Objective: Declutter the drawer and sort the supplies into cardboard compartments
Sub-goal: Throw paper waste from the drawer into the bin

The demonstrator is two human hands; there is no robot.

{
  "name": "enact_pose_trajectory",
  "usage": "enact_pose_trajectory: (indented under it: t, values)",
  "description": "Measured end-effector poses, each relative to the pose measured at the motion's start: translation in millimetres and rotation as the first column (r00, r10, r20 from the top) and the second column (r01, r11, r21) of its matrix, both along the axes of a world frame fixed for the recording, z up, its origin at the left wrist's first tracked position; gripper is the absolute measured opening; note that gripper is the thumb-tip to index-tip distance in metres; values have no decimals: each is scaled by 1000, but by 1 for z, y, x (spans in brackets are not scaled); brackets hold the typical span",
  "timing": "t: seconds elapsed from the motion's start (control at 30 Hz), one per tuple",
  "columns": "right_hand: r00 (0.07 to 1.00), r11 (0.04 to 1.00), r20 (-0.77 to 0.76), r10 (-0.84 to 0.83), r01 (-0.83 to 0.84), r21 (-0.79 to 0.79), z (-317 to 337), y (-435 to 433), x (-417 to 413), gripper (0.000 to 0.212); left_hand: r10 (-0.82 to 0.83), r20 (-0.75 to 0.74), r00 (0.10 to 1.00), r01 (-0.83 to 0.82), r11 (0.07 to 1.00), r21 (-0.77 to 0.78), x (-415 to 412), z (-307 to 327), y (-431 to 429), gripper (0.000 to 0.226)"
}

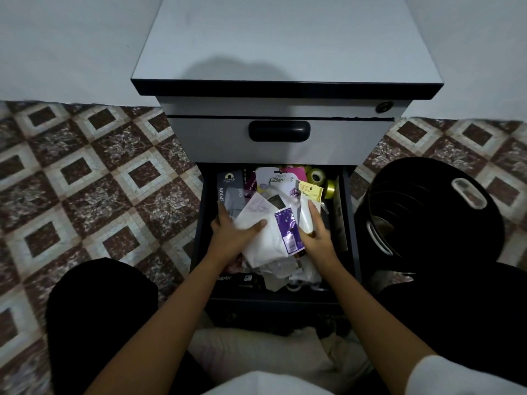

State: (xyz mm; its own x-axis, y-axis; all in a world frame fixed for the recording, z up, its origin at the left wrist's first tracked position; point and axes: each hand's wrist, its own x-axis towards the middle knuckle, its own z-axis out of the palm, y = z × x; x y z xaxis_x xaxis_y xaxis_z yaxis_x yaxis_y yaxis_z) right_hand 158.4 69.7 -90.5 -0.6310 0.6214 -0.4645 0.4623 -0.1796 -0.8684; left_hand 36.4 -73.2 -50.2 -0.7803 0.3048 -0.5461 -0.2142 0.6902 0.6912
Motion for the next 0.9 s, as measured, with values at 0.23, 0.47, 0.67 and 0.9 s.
enact_pose_trajectory:
  t: [0.23, 0.47, 0.67, 0.9]
  values:
    - [999, 999, -9, 44, -44, 17, 9, -5, -2, 62, 35, -28, 999, -36, 997, -68, 7, -6, 7, 118]
    - [979, 944, 36, 201, -203, 261, 22, -12, 3, 93, 51, -76, 996, -58, 994, -89, 8, -6, 10, 119]
    - [974, 903, 47, 221, -223, 366, 13, -8, 4, 85, -23, -117, 993, 17, 998, -58, 11, -5, 11, 111]
    - [979, 933, 45, 198, -202, 297, 12, -1, 2, 82, -89, 3, 996, 87, 973, 212, -13, -3, -9, 91]
